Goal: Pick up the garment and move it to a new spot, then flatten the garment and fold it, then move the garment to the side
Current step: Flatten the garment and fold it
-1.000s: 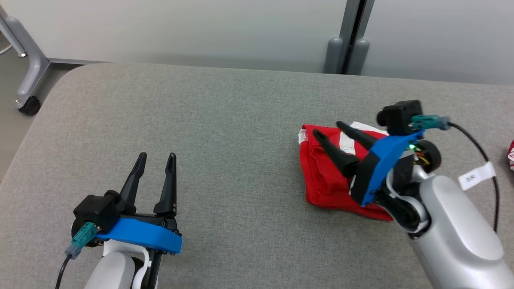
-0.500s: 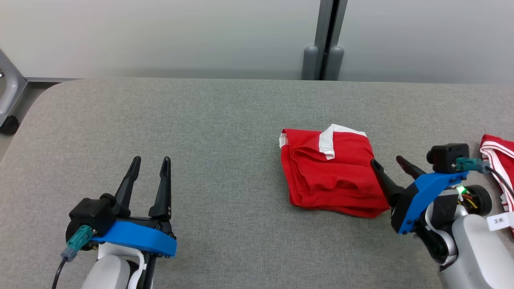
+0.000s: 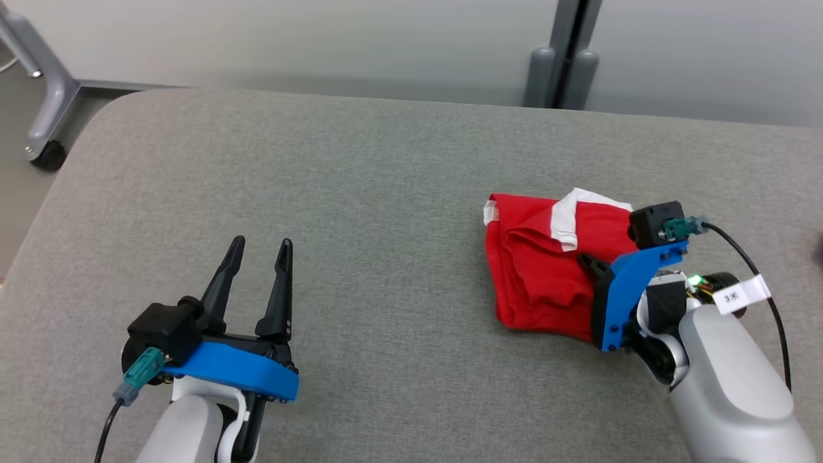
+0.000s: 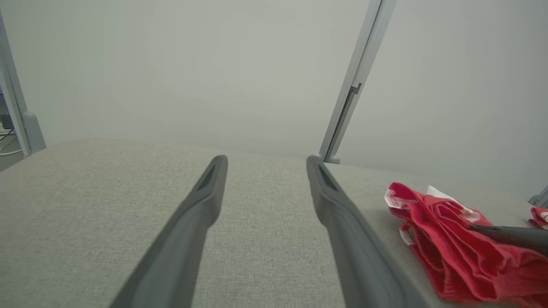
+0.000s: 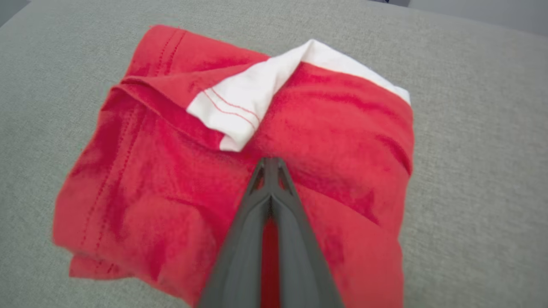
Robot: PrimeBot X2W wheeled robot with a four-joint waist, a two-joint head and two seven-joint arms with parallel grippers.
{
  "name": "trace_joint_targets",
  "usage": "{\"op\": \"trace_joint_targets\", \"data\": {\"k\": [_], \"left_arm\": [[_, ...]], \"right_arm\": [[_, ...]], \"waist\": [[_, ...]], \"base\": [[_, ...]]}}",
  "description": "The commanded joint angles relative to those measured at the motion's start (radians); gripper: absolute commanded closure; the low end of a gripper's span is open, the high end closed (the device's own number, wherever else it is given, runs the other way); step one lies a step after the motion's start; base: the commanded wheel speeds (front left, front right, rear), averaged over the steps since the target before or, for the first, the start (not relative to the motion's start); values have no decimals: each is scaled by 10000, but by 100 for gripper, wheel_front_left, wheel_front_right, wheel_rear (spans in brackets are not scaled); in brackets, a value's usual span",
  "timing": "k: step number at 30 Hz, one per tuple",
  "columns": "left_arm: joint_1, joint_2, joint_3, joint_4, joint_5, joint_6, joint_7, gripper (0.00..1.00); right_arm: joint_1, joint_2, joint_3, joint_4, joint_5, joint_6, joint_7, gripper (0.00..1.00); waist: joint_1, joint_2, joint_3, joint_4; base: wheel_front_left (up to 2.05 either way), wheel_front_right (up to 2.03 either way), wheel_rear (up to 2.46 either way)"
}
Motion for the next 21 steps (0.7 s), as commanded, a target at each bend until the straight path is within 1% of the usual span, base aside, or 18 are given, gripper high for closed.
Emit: {"op": "trace_joint_targets", "data": {"k": [1,4,13,21], "left_arm": [[-197,-4,-35,-7,-21,-9,-41,0],[-258,-49,-51,12,-44,-9,-41,0],[-254,-124,-64,-14,-62,-9,-41,0],[-358,-185,33,-93,-23,-9,-41,0]], "right_arm": [[-285,34,-28,169,-109,1,70,100],[-596,50,-74,418,-200,1,50,100],[-1618,190,22,750,-285,1,-98,100],[-2839,416,515,992,429,1,-937,100]], "waist": [[0,-1,134,210],[0,-1,194,422],[0,-1,292,717],[0,-1,548,642]], "base": [[0,0,0],[0,0,0],[0,0,0],[0,0,0]]}}
